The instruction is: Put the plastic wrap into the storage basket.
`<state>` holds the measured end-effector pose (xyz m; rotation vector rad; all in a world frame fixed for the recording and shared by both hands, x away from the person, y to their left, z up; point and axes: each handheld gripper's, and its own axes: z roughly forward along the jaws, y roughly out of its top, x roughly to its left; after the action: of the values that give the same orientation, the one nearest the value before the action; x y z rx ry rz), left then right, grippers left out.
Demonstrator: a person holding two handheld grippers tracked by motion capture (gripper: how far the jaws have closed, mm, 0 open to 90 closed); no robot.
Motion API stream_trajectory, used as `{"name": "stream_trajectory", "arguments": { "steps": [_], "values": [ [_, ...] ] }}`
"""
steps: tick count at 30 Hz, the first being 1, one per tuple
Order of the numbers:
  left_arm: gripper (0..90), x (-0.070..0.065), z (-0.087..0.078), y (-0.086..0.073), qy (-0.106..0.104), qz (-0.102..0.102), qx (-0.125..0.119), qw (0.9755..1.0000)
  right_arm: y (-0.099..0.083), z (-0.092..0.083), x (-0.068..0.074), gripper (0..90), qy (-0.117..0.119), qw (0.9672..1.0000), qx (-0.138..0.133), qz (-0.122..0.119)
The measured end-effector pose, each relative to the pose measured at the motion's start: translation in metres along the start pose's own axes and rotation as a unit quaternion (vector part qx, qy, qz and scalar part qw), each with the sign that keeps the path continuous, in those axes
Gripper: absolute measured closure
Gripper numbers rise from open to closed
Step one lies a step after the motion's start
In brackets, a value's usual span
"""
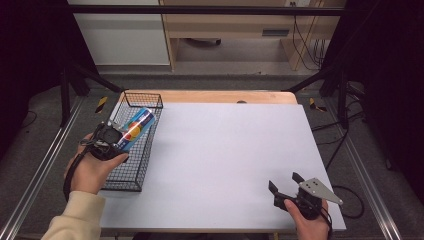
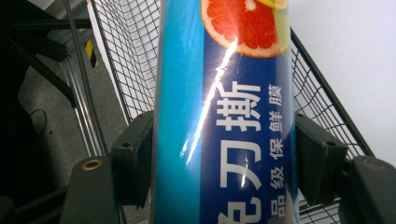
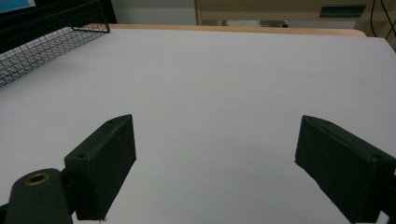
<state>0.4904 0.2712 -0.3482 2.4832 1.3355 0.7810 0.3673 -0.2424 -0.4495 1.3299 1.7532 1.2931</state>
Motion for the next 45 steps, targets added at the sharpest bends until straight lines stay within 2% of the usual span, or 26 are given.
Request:
{"name": "stream_trajectory", "arguments": {
  "steps": [6, 12, 19, 28, 31, 38, 41, 43, 45],
  "values": [
    [32.3, 0.000, 0.003, 0.001, 0.001, -0.010, 0.009, 0.9999, 0.000, 0.000, 0.000, 12.6, 0.001, 1.0000, -0.001, -0.001],
    [32.2, 0.001, 0.007, 0.004, 0.013, -0.015, 0.023, 0.9995, 0.000, 0.000, 0.000, 12.6, 0.003, 1.0000, -0.001, -0.001],
    [32.3, 0.003, 0.012, 0.004, 0.017, -0.020, 0.036, 0.9990, 0.000, 0.001, 0.000, 12.6, 0.003, 1.0000, -0.001, -0.001],
    [32.3, 0.005, 0.020, 0.004, 0.012, -0.029, 0.050, 0.9983, 0.000, 0.001, 0.001, 12.6, 0.004, 1.0000, -0.001, -0.002],
    [32.3, 0.005, 0.022, 0.004, 0.010, -0.024, 0.055, 0.9981, 0.000, 0.001, 0.001, 12.6, 0.004, 1.0000, -0.001, -0.002],
    [32.2, 0.006, 0.028, 0.007, 0.005, -0.036, 0.069, 0.9970, 0.000, 0.001, 0.001, 12.6, 0.004, 1.0000, 0.000, -0.002],
    [32.3, 0.006, 0.031, 0.007, 0.008, -0.031, 0.077, 0.9965, 0.000, 0.001, 0.001, 12.6, 0.004, 1.0000, 0.001, -0.002],
    [32.2, 0.005, 0.036, 0.008, 0.002, -0.034, 0.088, 0.9955, 0.000, 0.001, 0.001, 12.6, 0.004, 1.0000, 0.000, -0.002],
    [32.3, 0.003, 0.038, 0.008, 0.007, -0.030, 0.088, 0.9956, 0.000, 0.001, 0.000, 12.6, 0.004, 1.0000, 0.000, -0.002]
  ]
}}
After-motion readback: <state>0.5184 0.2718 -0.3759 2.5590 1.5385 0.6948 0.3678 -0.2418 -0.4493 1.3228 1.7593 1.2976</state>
